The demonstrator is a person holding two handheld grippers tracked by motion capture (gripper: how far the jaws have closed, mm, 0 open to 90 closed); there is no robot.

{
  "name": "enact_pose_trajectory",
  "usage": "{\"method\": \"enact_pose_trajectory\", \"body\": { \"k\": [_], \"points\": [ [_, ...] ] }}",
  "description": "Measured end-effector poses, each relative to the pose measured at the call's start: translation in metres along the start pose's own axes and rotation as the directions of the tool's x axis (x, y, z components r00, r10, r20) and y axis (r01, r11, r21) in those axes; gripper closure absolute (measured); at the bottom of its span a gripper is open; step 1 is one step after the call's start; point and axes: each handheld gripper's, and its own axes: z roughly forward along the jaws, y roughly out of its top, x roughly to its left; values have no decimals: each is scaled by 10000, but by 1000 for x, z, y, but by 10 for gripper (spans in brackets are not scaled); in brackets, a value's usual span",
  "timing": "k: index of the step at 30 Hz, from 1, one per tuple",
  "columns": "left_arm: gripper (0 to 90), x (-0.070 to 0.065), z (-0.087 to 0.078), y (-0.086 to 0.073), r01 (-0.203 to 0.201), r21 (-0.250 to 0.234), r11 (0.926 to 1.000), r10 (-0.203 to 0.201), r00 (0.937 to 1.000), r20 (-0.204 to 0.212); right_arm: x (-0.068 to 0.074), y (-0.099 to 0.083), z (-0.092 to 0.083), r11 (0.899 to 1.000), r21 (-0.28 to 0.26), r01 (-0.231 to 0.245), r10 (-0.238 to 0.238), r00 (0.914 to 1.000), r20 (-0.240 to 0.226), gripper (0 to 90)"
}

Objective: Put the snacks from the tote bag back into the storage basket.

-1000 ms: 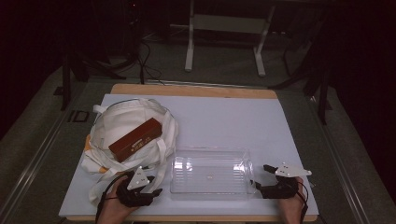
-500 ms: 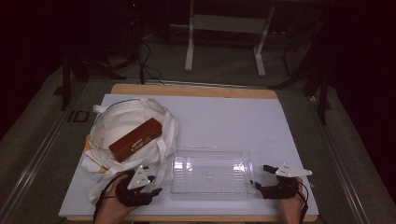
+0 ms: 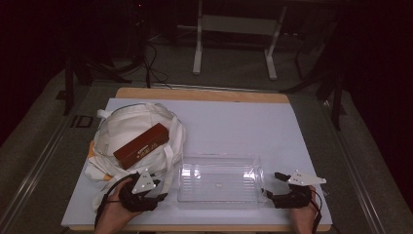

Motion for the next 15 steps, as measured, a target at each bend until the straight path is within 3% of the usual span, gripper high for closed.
{"method": "enact_pose_trajectory", "body": {
  "k": [15],
  "points": [
    [473, 5, -16, 13, -236, -193, 9995, 232, 9996, -172, -1, -1, -2, 9998, -187, -58, 56, 9999, -142, 141]
  ]
}}
